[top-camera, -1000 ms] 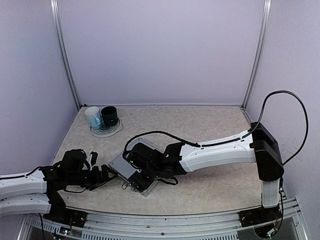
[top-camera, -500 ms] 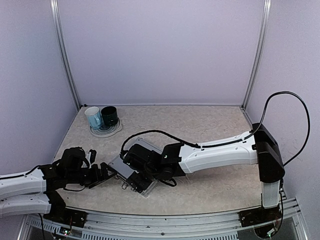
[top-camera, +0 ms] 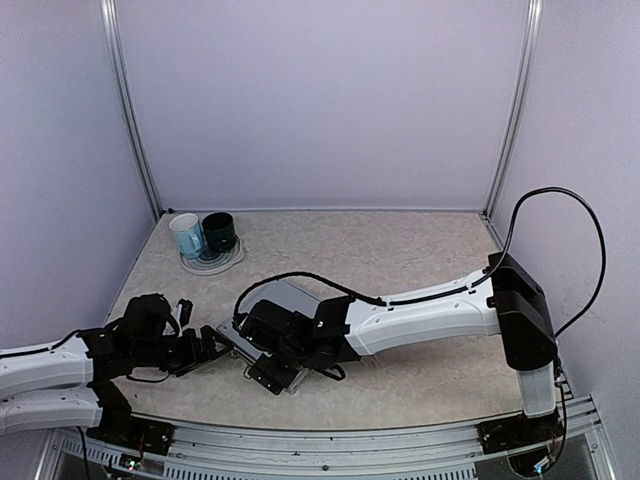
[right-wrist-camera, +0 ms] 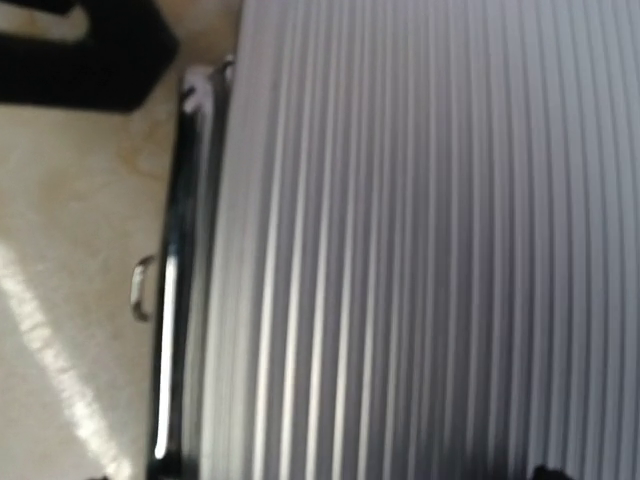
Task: Pack up texas hold em set
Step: Close the middle-side button of the box on the chip case.
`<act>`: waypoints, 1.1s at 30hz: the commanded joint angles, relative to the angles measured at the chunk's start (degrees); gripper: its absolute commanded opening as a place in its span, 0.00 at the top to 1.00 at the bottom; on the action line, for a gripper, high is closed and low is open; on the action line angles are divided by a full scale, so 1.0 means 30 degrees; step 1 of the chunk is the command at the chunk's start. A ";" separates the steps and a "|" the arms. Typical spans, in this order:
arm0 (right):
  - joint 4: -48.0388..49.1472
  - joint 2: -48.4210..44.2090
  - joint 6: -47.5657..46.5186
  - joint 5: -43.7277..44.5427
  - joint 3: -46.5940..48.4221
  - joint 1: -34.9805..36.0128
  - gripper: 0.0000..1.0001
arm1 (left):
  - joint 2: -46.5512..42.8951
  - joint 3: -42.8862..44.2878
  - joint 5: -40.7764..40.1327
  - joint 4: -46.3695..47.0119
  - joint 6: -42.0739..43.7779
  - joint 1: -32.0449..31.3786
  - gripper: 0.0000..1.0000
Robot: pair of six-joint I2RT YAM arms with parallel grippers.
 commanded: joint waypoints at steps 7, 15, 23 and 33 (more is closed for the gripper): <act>-0.1820 0.1694 0.0774 0.1977 0.1824 0.0133 0.14 | -0.0099 -0.0160 0.0944 0.0806 0.0638 0.0203 0.04; -0.2070 0.1027 0.1487 0.2107 0.0621 -0.0544 0.22 | -0.0528 -0.1374 0.2891 0.2835 0.0581 0.0131 0.07; -0.0556 -0.0174 0.1060 0.0957 -0.1339 -0.1188 0.23 | -0.0700 -0.2501 0.3559 0.5930 -0.0066 -0.0281 0.10; -0.0064 -0.0402 0.0542 -0.0075 -0.2026 -0.1486 0.24 | 0.2892 -0.1765 0.3961 0.8873 0.0598 -0.1848 0.11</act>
